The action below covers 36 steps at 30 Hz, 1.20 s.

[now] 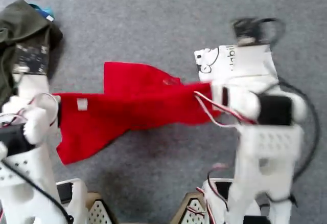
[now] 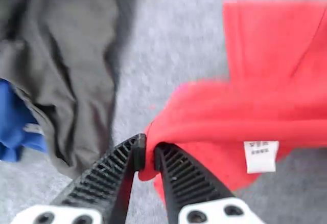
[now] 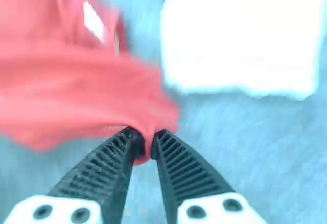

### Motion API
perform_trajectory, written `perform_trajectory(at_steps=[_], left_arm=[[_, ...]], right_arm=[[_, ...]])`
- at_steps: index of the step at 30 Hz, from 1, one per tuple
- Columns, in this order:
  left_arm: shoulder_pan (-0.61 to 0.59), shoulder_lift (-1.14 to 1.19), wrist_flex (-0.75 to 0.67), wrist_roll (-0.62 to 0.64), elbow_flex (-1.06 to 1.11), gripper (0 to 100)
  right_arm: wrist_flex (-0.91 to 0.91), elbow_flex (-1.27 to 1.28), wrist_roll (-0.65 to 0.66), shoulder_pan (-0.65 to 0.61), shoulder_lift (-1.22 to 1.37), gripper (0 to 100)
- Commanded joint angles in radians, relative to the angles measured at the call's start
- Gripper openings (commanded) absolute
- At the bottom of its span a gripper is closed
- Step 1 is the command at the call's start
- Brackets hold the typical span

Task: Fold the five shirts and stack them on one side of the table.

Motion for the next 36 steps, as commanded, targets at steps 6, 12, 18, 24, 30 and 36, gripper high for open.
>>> perform_trajectory(at_steps=[6,12,18,24,30,36], left_arm=[[0.005,-0.005,0.052,0.143,-0.539,3],[0.005,-0.005,0.044,0.209,-0.82,3],[-0.004,-0.012,0.058,0.204,-0.975,3],[-0.004,-0.014,0.222,0.144,-1.041,3],[-0.004,-0.017,0.281,0.143,-1.043,3],[-0.004,-0.017,0.281,0.143,-1.043,3]], right_arm=[[-0.114,-0.59,-0.187,0.021,-0.028,1.4],[-0.338,-0.845,-0.275,0.023,0.062,1.3],[-0.5,-1.122,-0.261,0.023,0.179,1.3],[-0.445,-1.227,-0.198,0.018,0.228,1.3],[-0.315,-1.228,-0.193,0.017,0.225,1.4],[-0.252,-1.234,-0.147,0.015,0.225,1.4]])
